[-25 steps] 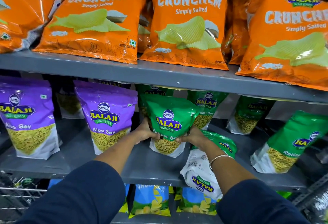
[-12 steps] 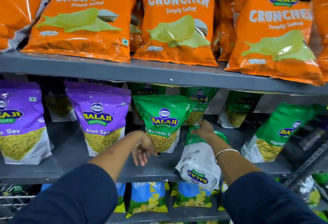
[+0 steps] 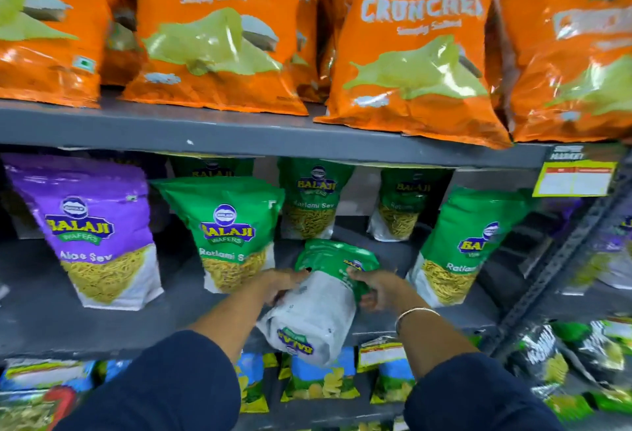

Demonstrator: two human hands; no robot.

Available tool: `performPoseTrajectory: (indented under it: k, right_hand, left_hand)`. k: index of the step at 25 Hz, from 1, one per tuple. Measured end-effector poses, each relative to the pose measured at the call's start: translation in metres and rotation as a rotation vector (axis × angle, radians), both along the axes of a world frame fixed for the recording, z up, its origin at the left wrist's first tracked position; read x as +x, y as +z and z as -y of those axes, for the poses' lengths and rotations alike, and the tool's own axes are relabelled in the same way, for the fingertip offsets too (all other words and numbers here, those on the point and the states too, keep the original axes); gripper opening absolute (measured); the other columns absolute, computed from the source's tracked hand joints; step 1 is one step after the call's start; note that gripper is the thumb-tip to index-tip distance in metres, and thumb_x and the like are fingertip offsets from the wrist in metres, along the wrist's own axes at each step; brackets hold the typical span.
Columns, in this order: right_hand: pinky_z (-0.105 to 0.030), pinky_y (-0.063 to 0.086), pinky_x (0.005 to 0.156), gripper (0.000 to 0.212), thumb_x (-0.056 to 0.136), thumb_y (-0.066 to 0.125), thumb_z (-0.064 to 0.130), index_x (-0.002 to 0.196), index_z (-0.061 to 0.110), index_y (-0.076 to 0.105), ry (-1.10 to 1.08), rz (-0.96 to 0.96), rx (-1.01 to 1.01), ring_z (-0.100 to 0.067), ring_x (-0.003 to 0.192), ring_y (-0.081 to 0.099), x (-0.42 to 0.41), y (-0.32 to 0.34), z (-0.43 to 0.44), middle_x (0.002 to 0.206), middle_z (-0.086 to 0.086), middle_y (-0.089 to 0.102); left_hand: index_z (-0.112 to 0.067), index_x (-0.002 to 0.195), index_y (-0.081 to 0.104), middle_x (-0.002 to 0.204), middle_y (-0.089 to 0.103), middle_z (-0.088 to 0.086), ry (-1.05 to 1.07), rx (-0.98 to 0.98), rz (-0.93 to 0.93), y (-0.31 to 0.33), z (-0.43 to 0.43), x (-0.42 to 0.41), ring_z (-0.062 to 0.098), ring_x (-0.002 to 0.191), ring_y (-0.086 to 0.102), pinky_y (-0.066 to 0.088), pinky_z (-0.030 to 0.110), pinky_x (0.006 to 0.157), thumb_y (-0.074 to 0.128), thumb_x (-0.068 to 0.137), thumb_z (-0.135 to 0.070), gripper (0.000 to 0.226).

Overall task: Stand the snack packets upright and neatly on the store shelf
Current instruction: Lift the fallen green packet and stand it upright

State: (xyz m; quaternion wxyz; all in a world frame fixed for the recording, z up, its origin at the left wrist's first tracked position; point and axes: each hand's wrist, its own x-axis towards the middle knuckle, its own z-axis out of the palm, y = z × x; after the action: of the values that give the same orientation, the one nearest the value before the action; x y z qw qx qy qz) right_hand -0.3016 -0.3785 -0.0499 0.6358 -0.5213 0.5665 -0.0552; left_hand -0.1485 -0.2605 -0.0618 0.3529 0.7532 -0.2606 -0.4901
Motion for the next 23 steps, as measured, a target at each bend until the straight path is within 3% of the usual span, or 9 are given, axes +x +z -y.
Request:
performPoseTrajectory:
  k: [1,4,6,9,12,13,16,20,23]
  right_hand:
    - [-0.040,0.044,0.086,0.069,0.081,0.068,0.031,0.135,0.005,0.036,0.027,0.019,0.064,-0.028,0.091,0.054,-0.002,-0.004,0.010,0.120,-0.016,0.047]
    - [-0.046,0.044,0.085,0.077,0.078,0.072,0.025,0.140,0.007,0.031,0.066,0.059,0.180,-0.033,0.126,0.043,-0.001,-0.013,0.032,0.143,-0.014,0.036]
    - [-0.042,0.048,0.075,0.065,0.073,0.076,0.023,0.127,0.007,0.042,0.138,0.002,0.230,-0.032,0.110,0.053,-0.002,-0.014,0.036,0.129,-0.012,0.050]
    - [-0.039,0.044,0.059,0.033,0.072,0.078,0.017,0.085,0.007,0.050,0.171,0.009,0.247,-0.025,0.073,0.053,-0.004,-0.013,0.040,0.079,-0.009,0.059]
    - [-0.038,0.055,0.076,0.040,0.060,0.085,0.008,0.092,0.007,0.060,0.184,0.119,0.205,-0.024,0.076,0.065,-0.010,-0.003,0.049,0.054,-0.007,0.073]
    - [-0.037,0.057,0.077,0.042,0.059,0.085,0.005,0.094,0.008,0.062,0.203,0.160,0.203,-0.023,0.073,0.069,-0.012,0.006,0.051,0.052,-0.005,0.073]
    - [-0.029,0.055,0.052,0.015,0.077,0.067,-0.006,0.086,0.005,0.061,0.224,0.342,0.035,-0.016,0.051,0.068,-0.019,0.040,0.047,0.057,-0.003,0.072]
    - [-0.026,0.052,0.061,0.043,0.072,0.068,-0.013,0.111,0.000,0.056,0.189,0.514,-0.270,-0.021,0.076,0.062,-0.014,0.059,0.049,0.098,-0.012,0.067]
    - [-0.018,0.057,0.058,0.052,0.066,0.072,-0.015,0.114,-0.004,0.055,0.155,0.540,-0.414,-0.026,0.088,0.062,-0.003,0.056,0.055,0.107,-0.019,0.065]
  left_hand:
    - [-0.016,0.078,0.061,0.052,0.067,0.003,0.069,-0.007,0.028,-0.014,0.007,0.006,0.014,0.049,0.055,0.046,0.025,0.054,0.074,0.028,-0.077,0.079]
    - [-0.015,0.042,0.060,0.025,0.049,-0.003,0.205,0.033,-0.028,0.002,0.005,-0.018,0.008,0.022,0.045,0.035,0.010,0.031,0.074,0.070,-0.040,0.041]
    - [-0.013,0.045,0.064,0.042,0.057,0.000,0.222,0.078,-0.067,0.013,0.007,-0.030,0.012,0.036,0.054,0.045,0.013,0.047,0.077,0.068,-0.033,0.034]
    - [-0.013,0.076,0.053,0.074,0.044,0.005,0.197,0.151,-0.046,0.018,0.010,-0.039,0.018,0.063,0.041,0.039,0.031,0.072,0.079,0.064,-0.037,0.037]
    - [-0.010,0.074,0.049,0.079,0.043,0.005,0.213,0.115,-0.056,0.035,0.012,-0.049,0.018,0.069,0.043,0.036,0.035,0.083,0.076,0.072,-0.022,0.030]
    - [-0.005,0.087,0.052,0.085,0.046,0.007,0.217,0.076,-0.036,0.040,0.015,-0.051,0.021,0.077,0.049,0.038,0.037,0.085,0.076,0.073,-0.018,0.030]
    - [0.000,0.136,0.036,0.130,0.051,0.009,0.239,-0.076,0.051,0.049,0.024,-0.050,0.028,0.123,0.048,0.041,0.035,0.098,0.078,0.070,-0.015,0.080]
    - [-0.004,0.127,0.051,0.131,0.059,0.013,0.253,-0.305,0.216,0.057,0.033,-0.046,0.024,0.117,0.056,0.043,0.026,0.086,0.078,0.069,-0.009,0.064]
    - [-0.003,0.119,0.056,0.123,0.063,0.014,0.344,-0.482,0.238,0.046,0.041,-0.041,0.024,0.107,0.060,0.048,0.029,0.088,0.078,0.064,0.003,0.060]
